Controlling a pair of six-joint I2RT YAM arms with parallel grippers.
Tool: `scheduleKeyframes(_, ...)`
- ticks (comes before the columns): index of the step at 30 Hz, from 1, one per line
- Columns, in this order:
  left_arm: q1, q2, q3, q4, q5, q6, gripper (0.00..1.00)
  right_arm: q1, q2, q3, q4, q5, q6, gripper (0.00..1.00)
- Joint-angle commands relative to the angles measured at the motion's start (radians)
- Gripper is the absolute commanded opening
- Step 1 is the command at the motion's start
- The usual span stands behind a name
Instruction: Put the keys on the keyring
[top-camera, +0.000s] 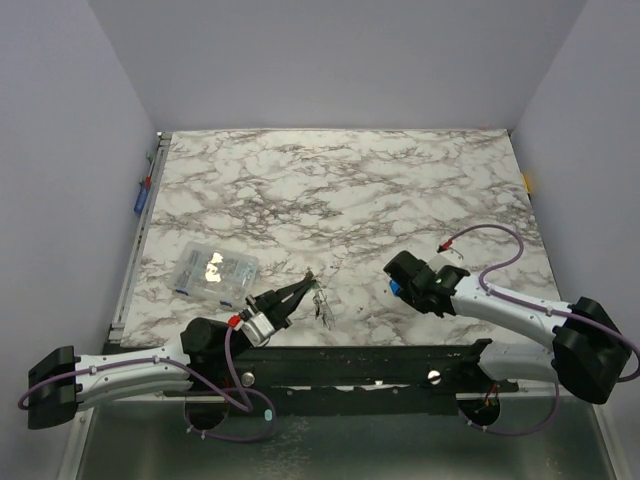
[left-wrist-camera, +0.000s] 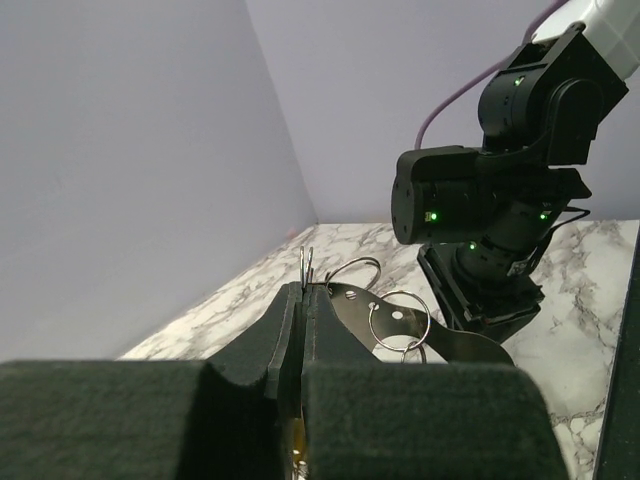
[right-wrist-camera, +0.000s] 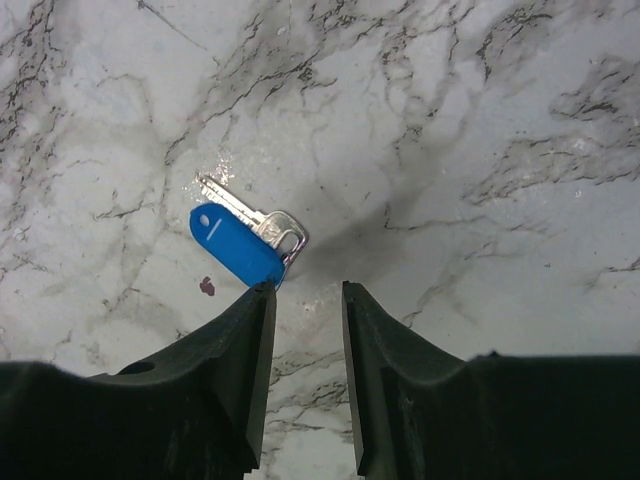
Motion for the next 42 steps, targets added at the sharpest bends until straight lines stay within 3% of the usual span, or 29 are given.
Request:
scheduleKeyframes(1,0.001,-0.002,0.005,0.029,0.033,-0.011,0.00,-0.021,0.010,-0.034,0.129,0.049,-0.009,0.41)
scheduleKeyframes(30,0.000,-0.005,-0.003,0.021,0.016,-0.008,0.00,-0.055,0.119,-0.041,0.187,-0.012,-0.017,0.30)
scheduleKeyframes(42,-0.002,-0.002,-0.005,0.017,0.008,-0.005,0.00,-0.055,0.093,-0.031,0.178,0.007,-0.053,0.02)
